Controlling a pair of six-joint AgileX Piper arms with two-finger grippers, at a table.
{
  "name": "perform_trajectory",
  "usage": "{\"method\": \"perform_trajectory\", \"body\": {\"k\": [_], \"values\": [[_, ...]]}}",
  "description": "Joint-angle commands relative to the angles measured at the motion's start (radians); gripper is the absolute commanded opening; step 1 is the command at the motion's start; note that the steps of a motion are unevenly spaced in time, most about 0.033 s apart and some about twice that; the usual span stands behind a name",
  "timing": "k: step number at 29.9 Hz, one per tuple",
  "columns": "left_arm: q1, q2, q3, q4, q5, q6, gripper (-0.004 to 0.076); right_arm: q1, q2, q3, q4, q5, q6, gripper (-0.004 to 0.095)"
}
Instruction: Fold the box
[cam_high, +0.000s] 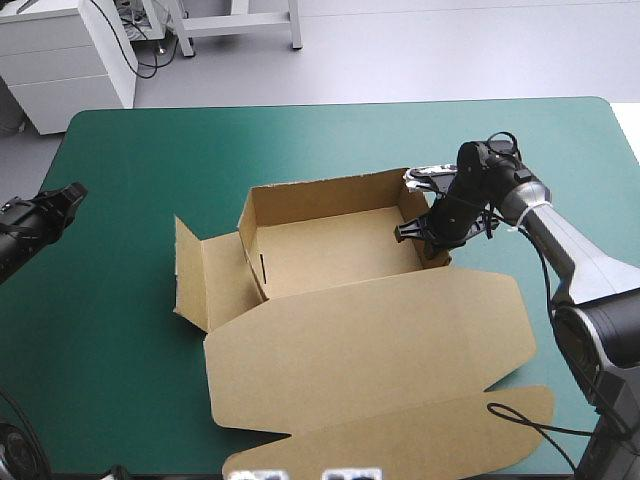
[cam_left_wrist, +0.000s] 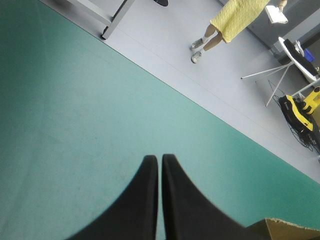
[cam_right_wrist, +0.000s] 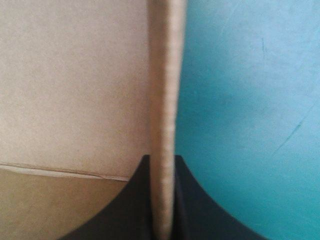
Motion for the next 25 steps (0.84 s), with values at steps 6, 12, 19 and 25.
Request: {"method": "perform_trajectory", "body": {"k": [6,12,19,25], "values": [[0.003,-0.023,-0.028,-0.059,0.02,0.005,0.0009,-0.032,-0.125,-0.282,0.137,0.037,-0.015,-0.0013],[0.003,-0.023,-0.028,-0.059,0.021,0.005,0.0009,-0.034,-0.284,-0.3,0.089,0.037,-0.034,-0.0013],[-0.008,-0.023,-0.028,-0.066,0.03,0.001,0.0009,-0.034,-0.417,-0.3,0.069,0.037,-0.036,-0.0013],[-0.16,-0.023,-0.028,-0.066,0.031,0.002,-0.0008,-0.03,-0.413,-0.3,0.139,0.021,-0.074,-0.0013]]}}
